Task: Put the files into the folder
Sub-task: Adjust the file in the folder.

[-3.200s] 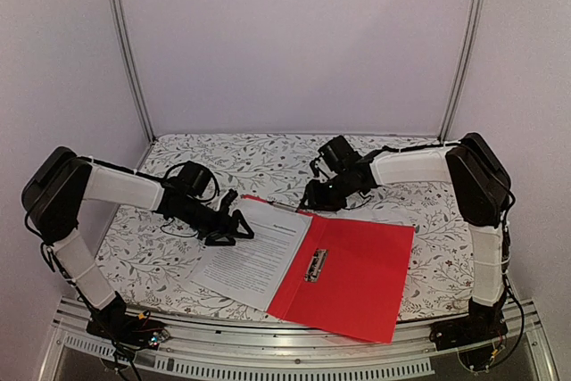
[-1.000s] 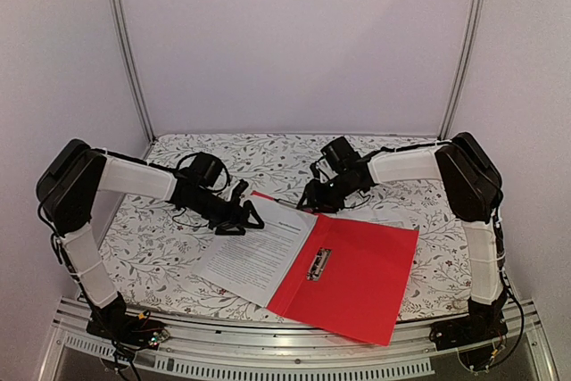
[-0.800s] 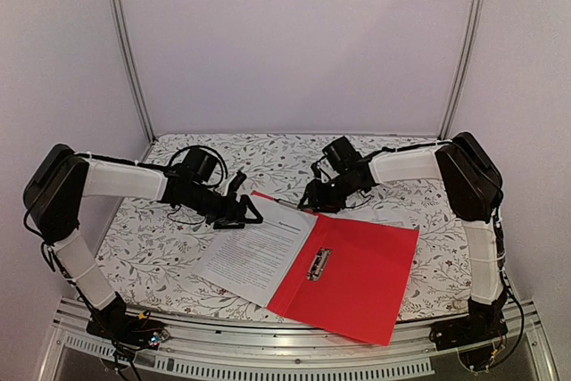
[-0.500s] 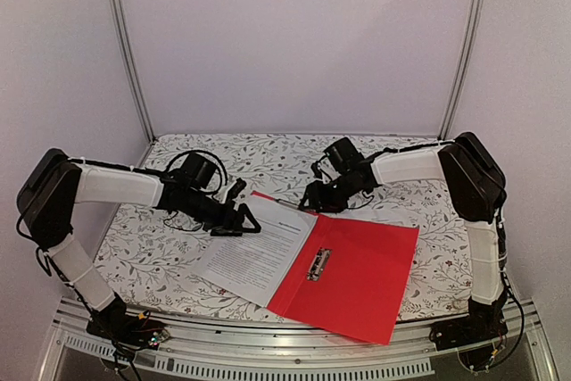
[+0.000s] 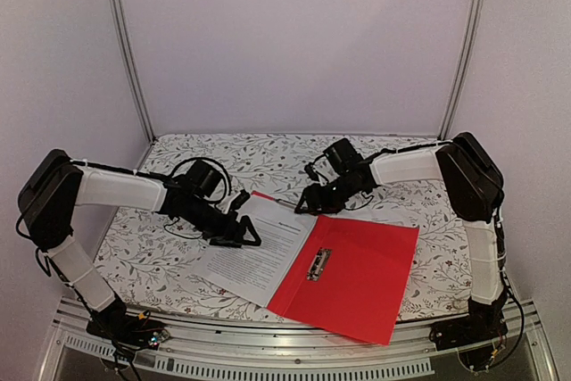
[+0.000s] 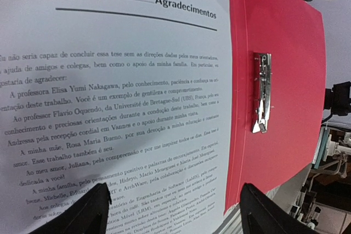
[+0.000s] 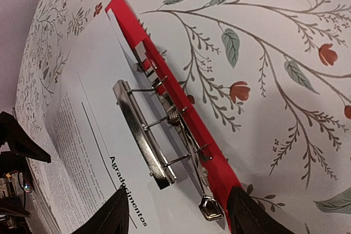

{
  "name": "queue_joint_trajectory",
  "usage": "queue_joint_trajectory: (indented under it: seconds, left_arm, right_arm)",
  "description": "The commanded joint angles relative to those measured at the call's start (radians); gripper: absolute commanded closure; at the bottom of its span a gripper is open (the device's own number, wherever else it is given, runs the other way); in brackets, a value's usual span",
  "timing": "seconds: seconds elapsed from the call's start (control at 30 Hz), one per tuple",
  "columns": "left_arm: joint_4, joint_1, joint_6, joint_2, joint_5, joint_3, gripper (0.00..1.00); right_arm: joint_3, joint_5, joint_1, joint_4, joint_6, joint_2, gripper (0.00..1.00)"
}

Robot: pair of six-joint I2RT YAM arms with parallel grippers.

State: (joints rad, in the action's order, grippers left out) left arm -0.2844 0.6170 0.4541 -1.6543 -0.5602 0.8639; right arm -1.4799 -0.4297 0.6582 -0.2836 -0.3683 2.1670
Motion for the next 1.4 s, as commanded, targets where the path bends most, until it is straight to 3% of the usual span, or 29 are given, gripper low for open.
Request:
queue_joint_trajectory:
  seconds: [0.0, 0.5, 1.37]
  left_arm:
    - [-0.022, 0.016, -0.018, 0.002, 0.014, -0.011, 0.18]
    - [-0.020, 0.018, -0.016, 0.010, 0.020, -0.017, 0.18]
    - [-0.018, 0.026, -0.032, -0.090, -0.016, 0.047, 0.18]
  right_arm:
    - [-0.017, -0.036, -0.007, -0.034, 0.087, 0.029, 0.38]
    - [-0.046, 0.024, -0.035, -0.051, 0.202, 0.005, 0.37]
    - [-0.071, -0.143, -0.029, -0.084, 0.238, 0.089, 0.39]
